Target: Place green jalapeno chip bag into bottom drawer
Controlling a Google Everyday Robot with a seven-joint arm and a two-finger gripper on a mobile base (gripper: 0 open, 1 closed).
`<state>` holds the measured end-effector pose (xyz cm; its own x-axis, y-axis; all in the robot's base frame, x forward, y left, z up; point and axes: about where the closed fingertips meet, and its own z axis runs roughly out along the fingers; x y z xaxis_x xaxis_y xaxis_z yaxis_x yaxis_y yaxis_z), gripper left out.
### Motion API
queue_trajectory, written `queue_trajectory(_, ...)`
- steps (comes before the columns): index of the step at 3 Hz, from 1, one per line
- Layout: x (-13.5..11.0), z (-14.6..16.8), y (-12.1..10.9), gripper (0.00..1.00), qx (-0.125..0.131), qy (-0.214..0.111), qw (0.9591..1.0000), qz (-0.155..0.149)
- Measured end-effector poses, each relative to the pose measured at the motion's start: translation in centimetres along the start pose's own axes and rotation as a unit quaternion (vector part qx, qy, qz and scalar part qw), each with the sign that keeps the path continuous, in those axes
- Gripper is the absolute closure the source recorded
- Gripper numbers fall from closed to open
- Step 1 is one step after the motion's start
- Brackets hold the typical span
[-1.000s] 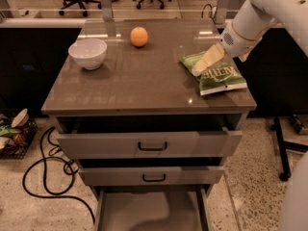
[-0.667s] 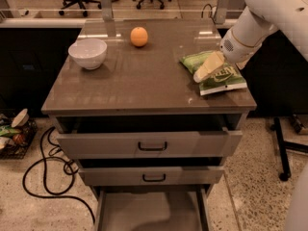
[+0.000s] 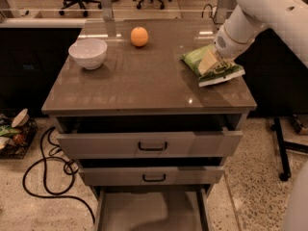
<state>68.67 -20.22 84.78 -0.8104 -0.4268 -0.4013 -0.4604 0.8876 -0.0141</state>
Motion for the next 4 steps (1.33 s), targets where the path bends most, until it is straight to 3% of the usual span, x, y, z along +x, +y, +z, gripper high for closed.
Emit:
queue_trajectory(2, 0.15, 0.6, 0.16, 0.94, -0.003, 0.004, 1.0, 0.0)
queue_trajectory(4, 0.17, 0.81, 0.22, 1.0, -0.004, 0.006, 1.0, -0.001)
